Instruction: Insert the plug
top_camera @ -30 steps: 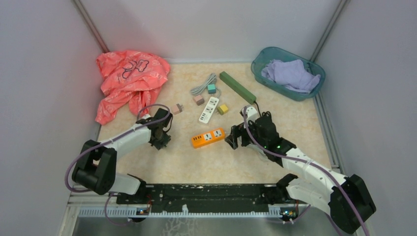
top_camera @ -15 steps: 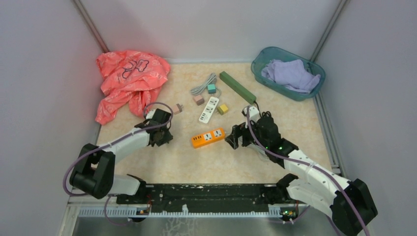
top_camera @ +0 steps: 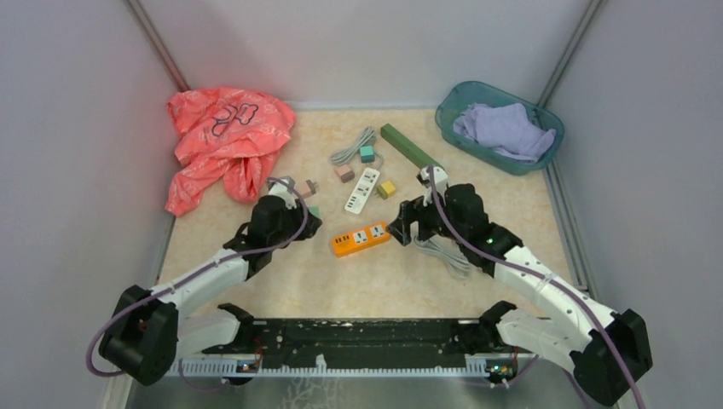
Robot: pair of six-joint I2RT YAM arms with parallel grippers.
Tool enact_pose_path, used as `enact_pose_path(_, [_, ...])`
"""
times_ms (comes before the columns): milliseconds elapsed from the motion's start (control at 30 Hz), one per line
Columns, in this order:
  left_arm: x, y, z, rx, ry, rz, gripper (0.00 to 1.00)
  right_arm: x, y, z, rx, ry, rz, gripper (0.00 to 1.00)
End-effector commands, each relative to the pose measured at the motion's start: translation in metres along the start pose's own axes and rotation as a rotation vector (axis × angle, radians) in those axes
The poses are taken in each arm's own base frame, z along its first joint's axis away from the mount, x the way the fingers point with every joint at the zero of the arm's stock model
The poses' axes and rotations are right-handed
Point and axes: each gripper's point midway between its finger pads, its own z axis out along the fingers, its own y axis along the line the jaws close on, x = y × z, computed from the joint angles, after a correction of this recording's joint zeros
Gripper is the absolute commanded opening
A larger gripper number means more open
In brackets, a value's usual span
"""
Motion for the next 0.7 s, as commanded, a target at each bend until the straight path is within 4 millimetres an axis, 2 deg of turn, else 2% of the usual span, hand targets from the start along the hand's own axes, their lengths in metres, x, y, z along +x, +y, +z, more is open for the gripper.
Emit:
enact_pose_path(0, [-0.027,-0.052,-0.009,0.274,-0.167,0.169,0.16,-0.022,0.019,-0.006,-0.045,0.008,0.016,0.84])
enact_pose_path(133, [-0.027,-0.086,-0.021,0.437,-0.245,0.295,0.13,-0.028,0.025,-0.008,-0.053,0.061,0.036,0.84])
enact_pose_path(300, [-0.027,-0.116,-0.035,0.564,-0.348,0.462,0.13,-0.041,0.033,-0.012,-0.059,0.113,0.035,0.84])
enact_pose_path(500, [-0.028,-0.139,-0.049,0.682,-0.437,0.604,0.13,-0.057,0.048,-0.008,-0.117,0.145,0.055,0.84])
enact_pose_path(667, [-0.019,-0.154,-0.052,0.758,-0.461,0.719,0.13,-0.071,0.055,-0.006,-0.129,0.165,0.049,0.84])
